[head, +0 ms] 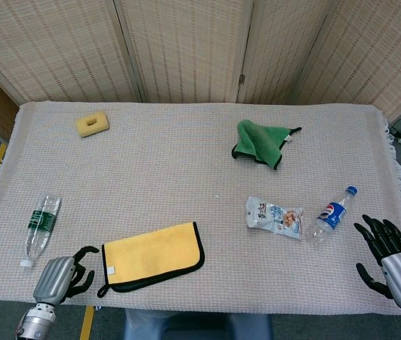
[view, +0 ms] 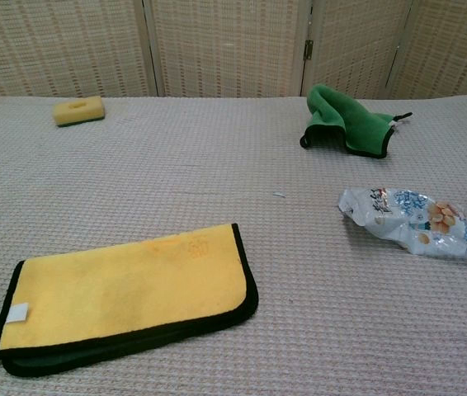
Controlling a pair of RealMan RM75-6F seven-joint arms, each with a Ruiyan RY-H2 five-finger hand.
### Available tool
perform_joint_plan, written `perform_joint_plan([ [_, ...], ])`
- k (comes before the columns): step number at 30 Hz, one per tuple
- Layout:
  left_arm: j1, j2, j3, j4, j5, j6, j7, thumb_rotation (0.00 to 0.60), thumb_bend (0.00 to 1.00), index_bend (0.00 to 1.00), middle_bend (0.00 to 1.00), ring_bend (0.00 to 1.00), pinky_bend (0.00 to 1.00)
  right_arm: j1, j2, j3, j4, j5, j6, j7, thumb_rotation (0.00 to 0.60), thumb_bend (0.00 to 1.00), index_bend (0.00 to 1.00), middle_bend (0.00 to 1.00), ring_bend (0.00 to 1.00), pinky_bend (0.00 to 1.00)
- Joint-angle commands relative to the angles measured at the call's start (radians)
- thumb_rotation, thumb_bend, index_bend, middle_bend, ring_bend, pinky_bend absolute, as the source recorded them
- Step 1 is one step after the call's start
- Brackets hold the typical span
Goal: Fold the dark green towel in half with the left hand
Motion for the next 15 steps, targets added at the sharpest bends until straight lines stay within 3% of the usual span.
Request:
perform_joint_plan([
  [1,0.022,-0.005,0.014,0.059,0.054,0.015,-0.062,0.600,0.51,0.34,1.00,1.00,1.00,0.004,-0.002,-0.001,-0.002,-0.001,-0.007,-0.006,0.600,0.46,0.00,0.00,0.00,0.00],
  [5,0.050,-0.038,-0.003,0.199,0.169,0.116,-0.110,0.600,0.51,0.37,1.00,1.00,1.00,0.007,-0.009,0.001,0.001,-0.008,-0.007,-0.016,0.600,0.46,0.00,0.00,0.00,0.00],
  [7,0.067,-0.065,-0.023,0.315,0.234,0.200,-0.114,0.600,0.51,0.37,0.90,0.90,0.95,0.006,-0.020,0.008,0.005,-0.005,0.000,-0.036,0.600,0.46,0.00,0.00,0.00,0.00],
  [8,0.073,-0.072,-0.029,0.363,0.253,0.227,-0.116,0.600,0.49,0.34,0.75,0.73,0.80,0.004,-0.026,0.013,0.006,-0.001,0.004,-0.049,0.600,0.46,0.00,0.00,0.00,0.00],
  [9,0.082,-0.074,-0.039,0.418,0.261,0.255,-0.113,0.600,0.45,0.30,0.57,0.52,0.57,0.002,-0.035,0.018,0.008,0.004,0.008,-0.065,0.600,0.46,0.00,0.00,0.00,0.00],
  [12,0.109,-0.060,-0.059,0.468,0.228,0.286,-0.083,0.600,0.36,0.21,0.23,0.17,0.12,0.004,-0.049,0.020,0.005,0.011,-0.002,-0.085,0.600,0.46,0.00,0.00,0.00,0.00],
  [15,0.140,-0.034,-0.081,0.487,0.208,0.338,-0.073,0.600,0.33,0.18,0.14,0.05,0.00,0.020,-0.062,0.017,0.000,0.018,-0.046,-0.115,0.600,0.46,0.00,0.00,0.00,0.00],
])
